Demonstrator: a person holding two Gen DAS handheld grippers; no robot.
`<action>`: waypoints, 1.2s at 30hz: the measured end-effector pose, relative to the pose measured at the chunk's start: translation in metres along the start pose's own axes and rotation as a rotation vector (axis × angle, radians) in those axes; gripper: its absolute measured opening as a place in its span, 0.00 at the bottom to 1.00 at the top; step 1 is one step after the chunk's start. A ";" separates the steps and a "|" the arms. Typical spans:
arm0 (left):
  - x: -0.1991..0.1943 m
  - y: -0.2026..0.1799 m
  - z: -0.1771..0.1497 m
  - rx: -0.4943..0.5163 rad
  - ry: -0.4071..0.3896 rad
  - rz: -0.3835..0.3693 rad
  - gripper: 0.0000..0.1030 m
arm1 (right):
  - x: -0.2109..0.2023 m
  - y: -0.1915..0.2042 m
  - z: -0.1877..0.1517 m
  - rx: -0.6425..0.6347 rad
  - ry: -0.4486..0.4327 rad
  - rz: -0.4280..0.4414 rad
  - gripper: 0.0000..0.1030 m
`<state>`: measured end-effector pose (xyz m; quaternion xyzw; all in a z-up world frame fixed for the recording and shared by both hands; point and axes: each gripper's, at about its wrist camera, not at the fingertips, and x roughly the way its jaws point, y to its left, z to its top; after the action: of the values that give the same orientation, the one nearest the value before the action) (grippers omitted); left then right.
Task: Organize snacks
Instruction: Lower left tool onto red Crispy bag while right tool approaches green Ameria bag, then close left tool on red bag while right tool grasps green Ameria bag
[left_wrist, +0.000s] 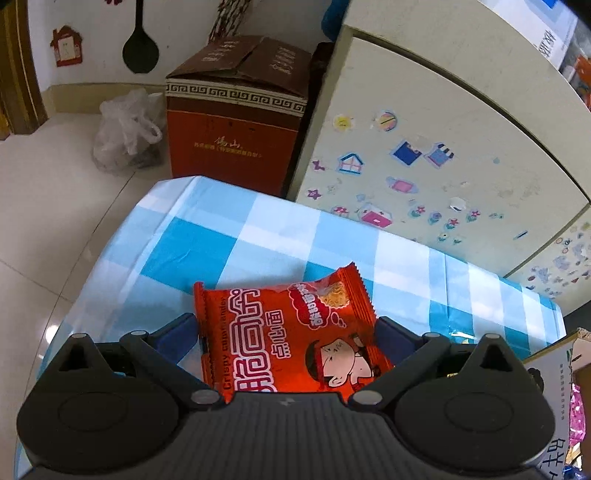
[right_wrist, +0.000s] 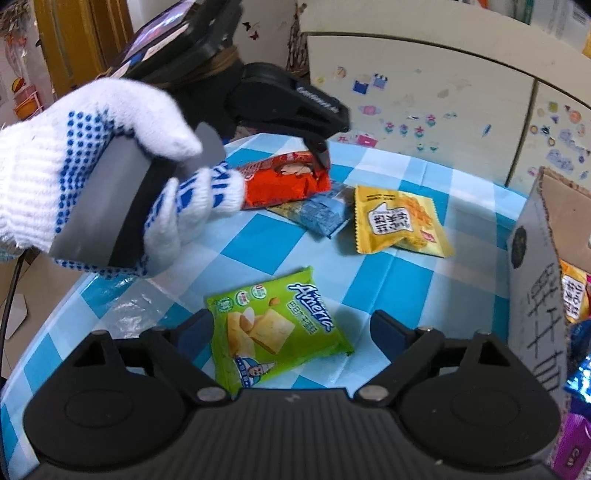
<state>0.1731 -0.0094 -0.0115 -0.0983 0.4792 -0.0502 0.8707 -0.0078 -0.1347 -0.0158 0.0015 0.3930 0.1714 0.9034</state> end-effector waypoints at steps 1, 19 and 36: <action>0.001 -0.001 0.000 0.008 -0.002 0.000 1.00 | 0.002 0.002 -0.001 -0.014 0.000 -0.004 0.90; 0.008 -0.001 -0.011 0.029 -0.017 0.016 0.96 | 0.019 0.021 -0.005 -0.116 -0.002 -0.041 0.88; -0.025 0.025 -0.030 -0.009 0.028 0.045 0.80 | -0.002 0.017 0.001 -0.081 -0.002 0.012 0.57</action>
<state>0.1341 0.0157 -0.0115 -0.0904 0.4936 -0.0297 0.8645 -0.0136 -0.1190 -0.0118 -0.0326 0.3849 0.1928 0.9020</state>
